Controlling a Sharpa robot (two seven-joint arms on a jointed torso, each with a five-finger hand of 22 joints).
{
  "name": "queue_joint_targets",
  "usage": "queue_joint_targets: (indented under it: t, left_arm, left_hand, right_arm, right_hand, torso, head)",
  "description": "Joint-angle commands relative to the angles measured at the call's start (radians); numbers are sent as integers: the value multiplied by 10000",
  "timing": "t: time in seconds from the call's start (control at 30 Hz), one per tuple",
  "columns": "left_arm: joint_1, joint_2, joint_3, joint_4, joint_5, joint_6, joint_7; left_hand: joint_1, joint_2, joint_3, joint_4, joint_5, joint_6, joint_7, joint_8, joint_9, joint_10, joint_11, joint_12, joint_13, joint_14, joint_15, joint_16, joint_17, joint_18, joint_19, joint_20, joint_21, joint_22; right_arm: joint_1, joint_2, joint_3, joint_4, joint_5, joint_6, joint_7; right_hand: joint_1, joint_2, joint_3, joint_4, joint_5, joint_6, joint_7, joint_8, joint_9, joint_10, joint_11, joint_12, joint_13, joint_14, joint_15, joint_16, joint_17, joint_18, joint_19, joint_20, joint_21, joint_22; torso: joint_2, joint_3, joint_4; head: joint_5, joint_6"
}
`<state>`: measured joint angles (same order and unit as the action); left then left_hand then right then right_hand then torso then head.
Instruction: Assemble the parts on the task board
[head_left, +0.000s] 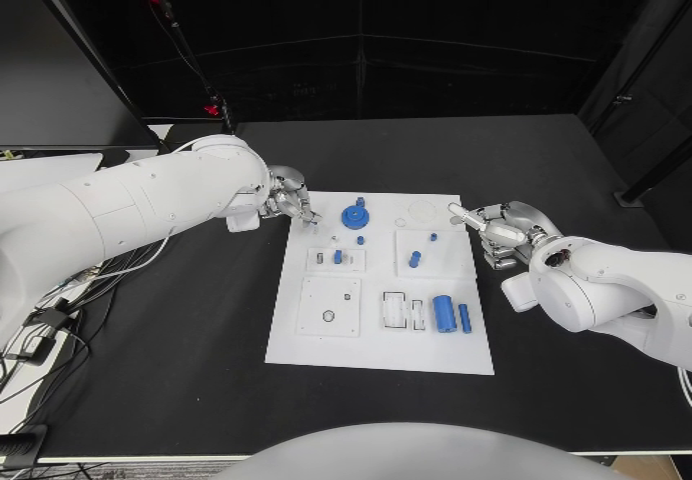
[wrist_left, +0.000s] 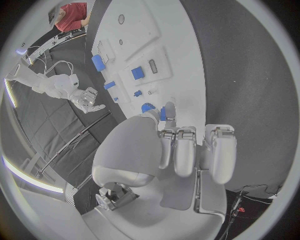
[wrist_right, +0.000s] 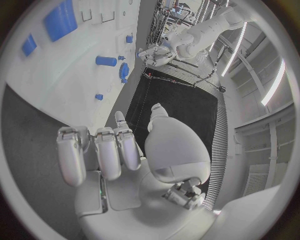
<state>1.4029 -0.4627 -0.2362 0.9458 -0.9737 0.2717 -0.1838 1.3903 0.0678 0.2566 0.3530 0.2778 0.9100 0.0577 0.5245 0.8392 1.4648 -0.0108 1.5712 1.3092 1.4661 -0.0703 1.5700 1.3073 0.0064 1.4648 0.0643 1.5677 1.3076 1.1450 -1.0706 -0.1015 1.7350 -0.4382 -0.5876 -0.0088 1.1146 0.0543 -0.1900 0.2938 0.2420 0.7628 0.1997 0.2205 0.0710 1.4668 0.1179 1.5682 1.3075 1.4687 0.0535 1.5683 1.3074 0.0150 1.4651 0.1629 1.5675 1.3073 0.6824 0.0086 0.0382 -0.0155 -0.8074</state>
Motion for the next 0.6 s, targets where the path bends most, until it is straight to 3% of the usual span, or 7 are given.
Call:
queue_joint_targets:
  t: [0.03, 0.37, 0.6]
  left_arm:
    - [74, -273, 5, 425, 379, -243, 1]
    - [159, -1355, 3, 2206, 649, -467, -1139]
    - [160, -1710, 1, 3178, 708, -955, -2147]
  left_hand:
    - [548, 633, 694, -586, 68, 207, -121, -37, 11, 1060, -18, -4, 2616, 1047, 46, 8, 2635, -64, 1060, 45, 31, 2632]
    - [439, 560, 837, -583, 66, 235, -120, -56, 19, 1060, -18, -4, 2616, 1047, 42, 8, 2635, -64, 1060, 35, 31, 2632]
    - [385, 521, 929, -587, 70, 263, -129, -62, 25, 1060, -25, -4, 2616, 1047, 40, 8, 2635, -64, 1060, 29, 31, 2632]
  right_arm:
    - [6, -15, 1, 15, -18, 37, 27]
    - [2, -13, -3, 15, -18, 29, 37]
    - [-2, 3, -10, 18, -18, 7, 66]
  right_hand:
    - [-19, 77, -64, -13, 35, -75, 25, 59, -12, 1040, 62, 26, 2633, 1021, 67, 25, 2634, -150, 1057, 60, 33, 2635]
    - [-19, 77, -64, -13, 35, -75, 25, 59, -12, 1040, 62, 26, 2633, 1021, 67, 25, 2634, -150, 1057, 60, 33, 2635]
    - [-19, 77, -64, -13, 35, -75, 25, 59, -12, 1040, 62, 26, 2633, 1021, 67, 25, 2634, -150, 1057, 60, 33, 2635]
  torso:
    - [10, 0, -3]
    - [16, -2, -10]
    - [13, -3, 6]
  head:
    - [-28, -9]
    - [18, -63]
    - [45, -93]
